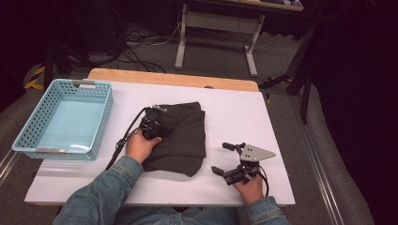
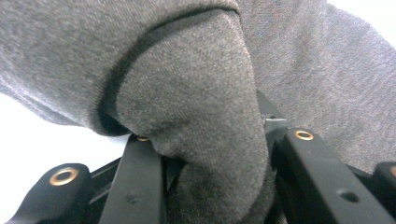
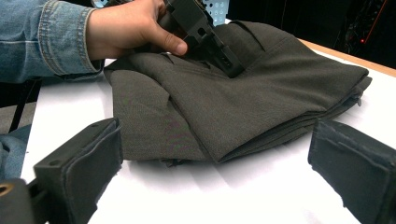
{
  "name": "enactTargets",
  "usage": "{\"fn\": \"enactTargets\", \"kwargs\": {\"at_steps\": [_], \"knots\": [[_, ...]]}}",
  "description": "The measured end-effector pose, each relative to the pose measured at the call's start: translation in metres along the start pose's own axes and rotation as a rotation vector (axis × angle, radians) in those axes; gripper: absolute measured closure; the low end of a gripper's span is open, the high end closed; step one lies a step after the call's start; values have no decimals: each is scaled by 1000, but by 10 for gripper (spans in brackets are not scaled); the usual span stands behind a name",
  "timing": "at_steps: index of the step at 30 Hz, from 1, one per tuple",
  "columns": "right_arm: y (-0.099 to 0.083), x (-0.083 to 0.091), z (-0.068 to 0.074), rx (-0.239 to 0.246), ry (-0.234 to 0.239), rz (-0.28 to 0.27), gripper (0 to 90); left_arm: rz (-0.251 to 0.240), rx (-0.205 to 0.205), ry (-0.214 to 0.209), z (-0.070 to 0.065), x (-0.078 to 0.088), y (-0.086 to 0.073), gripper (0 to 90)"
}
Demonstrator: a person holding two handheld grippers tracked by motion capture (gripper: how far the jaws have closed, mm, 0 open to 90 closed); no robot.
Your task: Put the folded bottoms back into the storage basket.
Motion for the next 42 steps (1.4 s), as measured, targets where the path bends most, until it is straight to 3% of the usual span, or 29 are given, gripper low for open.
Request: {"fn": "enactTargets", "kwargs": {"at_steps": [4, 7, 15, 32, 42], "knots": [[0, 0, 0, -1, -1, 0, 36, -9, 8, -4, 0, 2, 1, 674], [0, 0, -1, -2, -4, -1, 35, -19, -10, 4, 2, 5, 4, 697], [0, 1, -1, -3, -8, -1, 35, -48, -3, -35, -3, 18, 12, 722], [0, 7, -8, -35, -37, -27, 37, -115, -77, -113, -28, 54, 43, 731], [0, 8, -9, -29, -50, -27, 42, -151, -110, -111, -36, 72, 54, 731]]}}
Point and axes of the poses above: each handheld gripper's, and its own axes: x roughly backward along the jaws, y roughly out of its top, z roughly to its left, the point moved 10 cm from there along -x, roughly forward along the jaws, and after that the axes turned 4 degrees about -x, right-handed, at the moved point
